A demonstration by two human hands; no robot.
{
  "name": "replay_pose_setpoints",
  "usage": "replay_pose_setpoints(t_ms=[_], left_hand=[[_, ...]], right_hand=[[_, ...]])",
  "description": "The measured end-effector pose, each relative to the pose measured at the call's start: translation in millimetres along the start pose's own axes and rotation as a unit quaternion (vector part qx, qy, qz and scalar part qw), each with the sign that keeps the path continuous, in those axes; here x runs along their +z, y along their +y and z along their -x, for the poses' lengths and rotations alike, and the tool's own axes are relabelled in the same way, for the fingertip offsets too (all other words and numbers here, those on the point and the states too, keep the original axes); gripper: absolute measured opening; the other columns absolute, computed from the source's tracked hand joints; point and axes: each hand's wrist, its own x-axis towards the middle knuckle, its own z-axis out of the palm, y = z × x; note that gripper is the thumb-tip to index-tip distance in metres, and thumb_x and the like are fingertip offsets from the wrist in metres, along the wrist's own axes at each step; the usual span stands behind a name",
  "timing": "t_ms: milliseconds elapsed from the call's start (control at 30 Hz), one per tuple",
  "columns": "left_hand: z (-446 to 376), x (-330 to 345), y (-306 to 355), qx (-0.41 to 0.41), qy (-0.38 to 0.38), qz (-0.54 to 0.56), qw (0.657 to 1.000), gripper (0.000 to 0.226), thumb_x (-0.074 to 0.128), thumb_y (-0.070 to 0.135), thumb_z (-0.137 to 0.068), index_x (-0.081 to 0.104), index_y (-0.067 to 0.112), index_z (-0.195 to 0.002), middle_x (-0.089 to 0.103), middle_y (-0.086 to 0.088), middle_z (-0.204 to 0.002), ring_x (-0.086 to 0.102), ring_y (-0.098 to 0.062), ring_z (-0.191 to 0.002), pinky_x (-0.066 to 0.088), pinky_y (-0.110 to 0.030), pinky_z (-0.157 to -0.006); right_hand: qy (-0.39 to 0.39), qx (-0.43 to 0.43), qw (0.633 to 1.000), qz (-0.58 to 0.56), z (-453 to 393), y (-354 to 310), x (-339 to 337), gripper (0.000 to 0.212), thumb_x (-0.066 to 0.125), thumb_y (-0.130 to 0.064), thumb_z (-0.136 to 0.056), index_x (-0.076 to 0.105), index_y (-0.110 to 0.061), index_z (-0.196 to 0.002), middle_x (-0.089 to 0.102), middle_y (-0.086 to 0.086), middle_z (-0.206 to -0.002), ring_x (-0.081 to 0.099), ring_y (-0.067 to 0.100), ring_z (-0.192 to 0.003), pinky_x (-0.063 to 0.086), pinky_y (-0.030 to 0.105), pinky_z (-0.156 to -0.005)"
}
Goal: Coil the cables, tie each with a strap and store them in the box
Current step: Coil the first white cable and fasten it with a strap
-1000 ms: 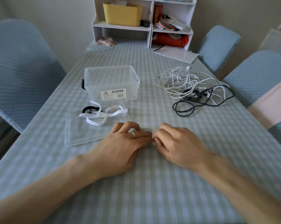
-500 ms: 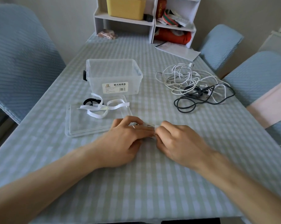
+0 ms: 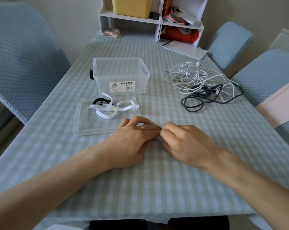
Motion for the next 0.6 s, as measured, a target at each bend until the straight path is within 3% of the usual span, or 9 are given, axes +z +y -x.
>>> replay_pose_setpoints(t_ms=[100,167,267,367,467,600], left_hand=[[1.5,1.0,-1.3,0.013,0.013,0.004,1.000,0.052,0.036,0.014,-0.084,0.061,0.028,-0.127,0.055,0.022,-0.137,0.041,-0.014,-0.125,0.038,-0.038,-0.091],[0.8,3.1,-2.8,0.014,0.027,0.020,0.999,0.053,0.038,0.012,-0.082,0.062,0.027,-0.126,0.057,0.022,-0.134,0.043,-0.016,-0.122,0.038,-0.038,-0.090],[-2.6,5.8,-3.5,0.021,0.047,0.046,0.998,0.053,0.034,0.012,-0.081,0.066,0.023,-0.122,0.061,0.020,-0.129,0.044,-0.015,-0.119,0.036,-0.034,-0.096],[-6.0,7.0,-3.6,0.045,0.075,0.064,0.994,0.046,0.047,-0.002,-0.076,0.073,0.011,-0.111,0.070,0.005,-0.120,0.052,-0.017,-0.114,0.036,-0.021,-0.104],[-3.6,6.0,-0.6,0.012,0.104,0.068,0.992,0.035,0.058,0.002,-0.077,0.076,0.009,-0.106,0.074,0.000,-0.113,0.057,-0.015,-0.114,0.031,-0.005,-0.103],[-4.1,6.0,1.6,0.031,0.108,0.048,0.992,0.027,0.059,0.007,-0.081,0.076,0.008,-0.103,0.074,-0.001,-0.108,0.057,-0.013,-0.110,0.038,-0.012,-0.102]], right_hand=[[-0.037,0.006,0.999,-0.011,-0.9,-3.8,-4.9,0.018,0.071,0.003,-0.074,0.056,-0.007,-0.073,0.051,0.008,-0.070,0.050,0.026,-0.047,0.039,0.034,-0.034],[-0.059,0.006,0.998,-0.020,-0.3,-6.8,-11.3,0.008,0.061,-0.004,-0.080,0.058,-0.007,-0.074,0.055,0.007,-0.075,0.054,0.025,-0.052,0.037,0.031,-0.036],[-0.078,0.034,0.995,-0.053,4.9,-12.5,-21.7,0.024,0.047,-0.022,-0.085,0.065,-0.008,-0.077,0.057,0.002,-0.086,0.056,0.020,-0.064,0.036,0.029,-0.040],[-0.085,0.057,0.992,-0.077,14.3,-14.1,-23.6,0.032,0.047,-0.031,-0.088,0.071,-0.010,-0.087,0.048,-0.008,-0.099,0.051,0.009,-0.080,0.033,0.026,-0.048],[-0.081,0.096,0.986,-0.113,22.1,-13.7,-20.4,0.038,0.044,-0.034,-0.090,0.071,-0.013,-0.105,0.048,-0.007,-0.102,0.050,0.007,-0.090,0.046,0.031,-0.050],[-0.062,0.131,0.972,-0.183,31.5,-13.1,-13.1,0.043,0.043,-0.028,-0.090,0.066,-0.019,-0.125,0.052,-0.003,-0.106,0.055,0.011,-0.091,0.053,0.033,-0.065]])
